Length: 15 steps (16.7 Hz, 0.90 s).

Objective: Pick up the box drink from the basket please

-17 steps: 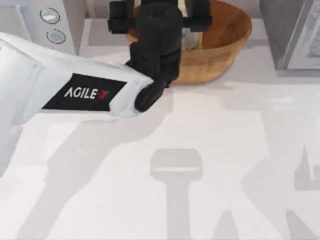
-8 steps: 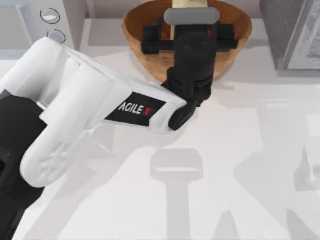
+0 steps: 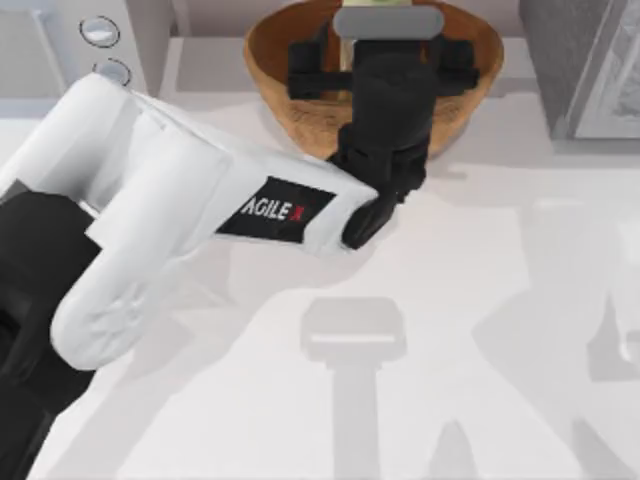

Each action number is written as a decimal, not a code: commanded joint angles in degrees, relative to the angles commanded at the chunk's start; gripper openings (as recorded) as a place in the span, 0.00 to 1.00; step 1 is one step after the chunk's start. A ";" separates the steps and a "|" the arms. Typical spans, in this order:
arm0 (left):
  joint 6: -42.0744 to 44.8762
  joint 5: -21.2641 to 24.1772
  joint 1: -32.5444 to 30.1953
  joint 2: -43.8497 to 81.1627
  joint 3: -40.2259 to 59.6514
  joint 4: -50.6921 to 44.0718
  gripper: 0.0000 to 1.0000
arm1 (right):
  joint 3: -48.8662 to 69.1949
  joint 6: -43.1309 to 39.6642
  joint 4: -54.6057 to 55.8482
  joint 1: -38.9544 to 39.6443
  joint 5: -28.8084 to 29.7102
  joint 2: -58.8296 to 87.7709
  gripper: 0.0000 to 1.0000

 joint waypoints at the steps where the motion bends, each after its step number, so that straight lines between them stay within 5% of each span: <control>1: -0.03 0.44 0.42 0.97 1.78 -0.83 1.00 | 0.00 0.00 0.00 0.00 0.00 0.00 1.00; 11: -0.12 2.62 2.56 5.76 10.66 -4.97 1.00 | 0.00 0.00 0.00 0.00 0.00 0.00 1.00; 15: -0.12 2.62 2.56 5.76 10.66 -4.97 0.70 | 0.00 0.00 0.00 0.00 0.00 0.00 1.00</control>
